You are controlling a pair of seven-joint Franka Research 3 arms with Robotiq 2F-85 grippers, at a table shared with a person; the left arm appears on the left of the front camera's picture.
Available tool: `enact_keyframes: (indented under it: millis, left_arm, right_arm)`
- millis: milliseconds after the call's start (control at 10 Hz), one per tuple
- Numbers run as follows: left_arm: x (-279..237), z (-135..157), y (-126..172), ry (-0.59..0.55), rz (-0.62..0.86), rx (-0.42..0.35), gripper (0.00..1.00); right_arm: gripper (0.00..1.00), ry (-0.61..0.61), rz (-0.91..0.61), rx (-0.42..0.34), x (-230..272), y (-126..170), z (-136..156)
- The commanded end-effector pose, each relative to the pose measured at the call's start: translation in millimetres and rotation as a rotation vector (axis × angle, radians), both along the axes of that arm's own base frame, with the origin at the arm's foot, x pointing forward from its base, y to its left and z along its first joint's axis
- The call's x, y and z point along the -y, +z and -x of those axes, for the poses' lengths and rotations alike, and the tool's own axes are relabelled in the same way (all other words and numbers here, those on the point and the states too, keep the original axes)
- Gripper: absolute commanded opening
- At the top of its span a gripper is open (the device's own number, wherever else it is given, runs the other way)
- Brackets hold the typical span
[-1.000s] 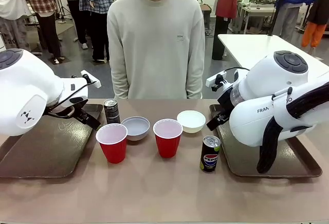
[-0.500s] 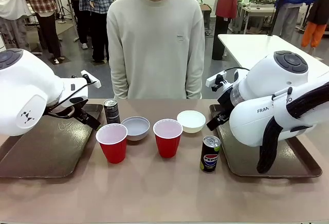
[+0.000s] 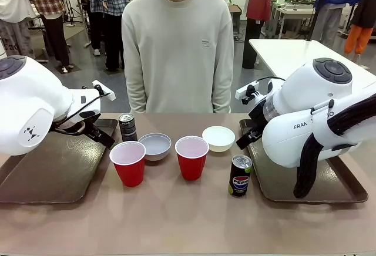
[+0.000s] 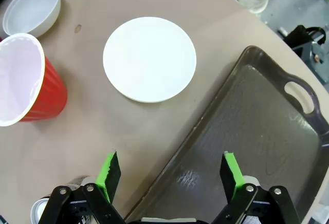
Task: Prepare tableware on both trays.
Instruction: Pick up a Picnic Bowl from the table and place it on a Handle tray.
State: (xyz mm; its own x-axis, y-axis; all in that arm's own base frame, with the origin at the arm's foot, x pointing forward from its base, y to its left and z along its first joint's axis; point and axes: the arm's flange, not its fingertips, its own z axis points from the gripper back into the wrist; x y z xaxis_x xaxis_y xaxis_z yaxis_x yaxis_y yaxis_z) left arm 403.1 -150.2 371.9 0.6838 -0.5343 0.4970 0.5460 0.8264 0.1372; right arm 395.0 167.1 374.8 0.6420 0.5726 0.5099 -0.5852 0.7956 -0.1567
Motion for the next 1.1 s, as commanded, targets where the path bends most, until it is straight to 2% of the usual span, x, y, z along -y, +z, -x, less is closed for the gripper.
enact_keyframes:
  millis: [0, 100, 200, 300, 400, 500, 600, 700, 800, 1000]
  left_arm:
    - [-7, -3, 14, -0.061, -0.018, 0.12, 1.0]
    - [-16, -22, 38, -0.016, -0.066, 0.219, 1.0]
    - [-22, -25, 64, 0.013, -0.079, 0.185, 1.0]
    - [-20, -3, 91, -0.044, -0.151, 0.074, 1.0]
    - [-20, 23, 112, -0.111, -0.169, -0.065, 1.0]
    - [-21, 52, 127, -0.214, -0.123, -0.176, 1.0]
    - [-24, 81, 135, -0.234, -0.111, -0.276, 1.0]
    - [-24, 116, 140, -0.211, -0.125, -0.342, 1.0]
    - [-22, 140, 145, -0.215, -0.134, -0.37, 1.0]
    - [-23, 177, 129, -0.2, -0.197, -0.459, 1.0]
  right_arm:
    - [1.0, 0.017, -0.02, 0.036, 2, 13, -6]
    - [1.0, -0.031, -0.059, 0.082, 6, 33, -20]
    - [1.0, -0.071, -0.099, 0.045, 7, 52, -23]
    - [1.0, -0.042, -0.013, -0.057, 5, 70, -1]
    - [1.0, -0.069, 0.024, -0.135, 12, 89, 27]
    - [1.0, -0.039, 0.06, -0.184, 16, 101, 63]
    - [1.0, -0.045, 0.112, -0.267, 18, 106, 103]
    - [1.0, -0.094, 0.183, -0.359, 18, 104, 144]
    - [1.0, -0.126, 0.218, -0.406, 15, 100, 171]
    - [1.0, -0.155, 0.235, -0.522, 17, 74, 211]
